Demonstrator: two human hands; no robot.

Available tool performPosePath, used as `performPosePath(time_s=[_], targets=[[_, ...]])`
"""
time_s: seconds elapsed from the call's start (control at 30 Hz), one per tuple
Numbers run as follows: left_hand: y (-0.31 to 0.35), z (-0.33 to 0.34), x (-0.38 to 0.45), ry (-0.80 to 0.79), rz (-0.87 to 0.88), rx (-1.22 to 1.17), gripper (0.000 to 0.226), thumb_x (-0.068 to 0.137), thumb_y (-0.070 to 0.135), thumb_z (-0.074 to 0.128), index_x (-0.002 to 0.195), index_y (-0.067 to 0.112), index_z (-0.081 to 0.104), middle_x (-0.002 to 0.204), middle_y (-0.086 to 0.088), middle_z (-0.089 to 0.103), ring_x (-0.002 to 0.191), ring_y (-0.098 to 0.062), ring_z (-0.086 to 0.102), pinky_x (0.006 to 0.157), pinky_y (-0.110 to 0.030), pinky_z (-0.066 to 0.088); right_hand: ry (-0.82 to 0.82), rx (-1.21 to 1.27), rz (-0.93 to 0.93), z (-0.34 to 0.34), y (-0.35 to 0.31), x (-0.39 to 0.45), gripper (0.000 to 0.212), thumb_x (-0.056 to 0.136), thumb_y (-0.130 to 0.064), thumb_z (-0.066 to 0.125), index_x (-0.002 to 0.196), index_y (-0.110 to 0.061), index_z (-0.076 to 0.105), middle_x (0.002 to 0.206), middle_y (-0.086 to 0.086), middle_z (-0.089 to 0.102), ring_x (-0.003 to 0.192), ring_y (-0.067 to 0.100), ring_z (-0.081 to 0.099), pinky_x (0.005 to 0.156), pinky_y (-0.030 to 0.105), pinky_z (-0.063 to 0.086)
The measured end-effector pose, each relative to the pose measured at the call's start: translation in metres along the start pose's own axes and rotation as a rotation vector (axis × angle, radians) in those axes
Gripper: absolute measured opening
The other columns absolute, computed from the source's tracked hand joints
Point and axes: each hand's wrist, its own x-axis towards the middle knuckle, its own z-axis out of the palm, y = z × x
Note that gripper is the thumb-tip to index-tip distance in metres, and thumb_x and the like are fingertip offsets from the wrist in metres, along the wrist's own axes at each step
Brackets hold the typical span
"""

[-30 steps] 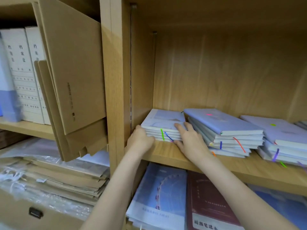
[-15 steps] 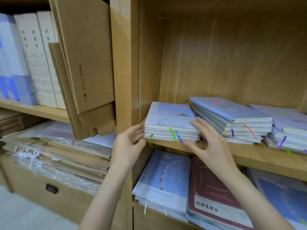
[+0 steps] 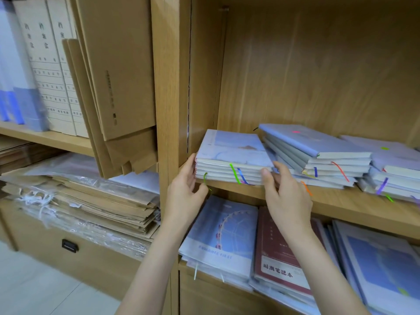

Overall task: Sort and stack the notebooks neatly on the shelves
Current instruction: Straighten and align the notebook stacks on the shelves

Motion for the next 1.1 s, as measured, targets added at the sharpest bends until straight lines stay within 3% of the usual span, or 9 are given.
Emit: performPosePath(time_s=[0.13,0.27,0.5,0.63,0.83,1.0,1.1], targets=[[-0.001,-0.004,0.001,-0.024,-0.027,0.013,0.071,0.084,-0.017,0.047,0.144,0.016,0.029,0.132,0.014,0.048,0.122,0.003,0.046,0.106,-0.016,0.033,-0.037,-0.016,0.003,-0.003,0.0,0.002,0.04,0.097,-0.043,0.038,0.127,-0.02,0.05,0.102,0.007,0.068,0.102,0.034,0.057,0.075,0.037,0.037],[-0.001,-0.006,0.0,-0.041,-0.023,0.035,0.071,0.082,-0.019,0.044,0.143,0.016,0.032,0.13,0.014,0.049,0.117,0.01,0.047,0.1,-0.008,0.034,-0.058,-0.008,0.01,-0.006,-0.001,0.002,0.039,0.098,-0.042,0.038,0.127,-0.019,0.051,0.107,0.007,0.068,0.104,0.033,0.057,0.073,0.035,0.034],[0.002,-0.007,0.0,-0.035,-0.003,0.081,0.074,0.08,-0.022,0.041,0.13,0.033,0.036,0.116,0.026,0.053,0.111,0.015,0.05,0.098,-0.008,0.037,-0.083,-0.082,-0.087,-0.005,0.003,0.001,0.052,0.097,-0.045,0.037,0.145,-0.033,0.025,0.1,0.002,0.07,0.099,0.028,0.06,0.065,0.031,0.025],[0.003,-0.007,0.002,-0.011,0.013,0.117,0.063,0.084,-0.016,0.046,0.137,0.019,0.042,0.115,0.027,0.052,0.102,0.02,0.051,0.095,-0.006,0.038,-0.096,-0.124,-0.094,-0.008,0.001,0.001,0.056,0.095,-0.043,0.043,0.146,-0.032,0.022,0.098,0.003,0.069,0.099,0.028,0.06,0.066,0.03,0.025],[0.011,-0.006,0.004,0.058,0.01,0.193,0.053,0.091,0.001,0.054,0.141,0.013,0.039,0.127,-0.001,0.056,0.109,0.0,0.052,0.083,0.004,0.036,-0.06,-0.156,-0.116,-0.006,0.003,0.003,0.062,0.094,-0.036,0.047,0.148,-0.028,0.017,0.109,0.001,0.068,0.103,0.029,0.059,0.075,0.033,0.038],[0.012,-0.006,0.007,0.069,0.012,0.251,0.055,0.091,0.006,0.056,0.141,0.018,0.039,0.128,-0.003,0.058,0.11,-0.003,0.054,0.083,0.002,0.036,-0.045,-0.173,-0.131,-0.004,0.004,0.002,0.063,0.095,-0.037,0.046,0.149,-0.028,0.015,0.111,0.001,0.067,0.101,0.029,0.06,0.071,0.032,0.039],[0.01,-0.005,0.006,0.078,0.046,0.274,0.05,0.091,0.003,0.054,0.138,0.018,0.044,0.122,0.004,0.061,0.109,-0.001,0.055,0.089,-0.008,0.04,-0.047,-0.169,-0.125,-0.003,0.005,0.003,0.062,0.094,-0.039,0.047,0.148,-0.029,0.018,0.112,-0.001,0.067,0.103,0.027,0.06,0.071,0.031,0.037]])
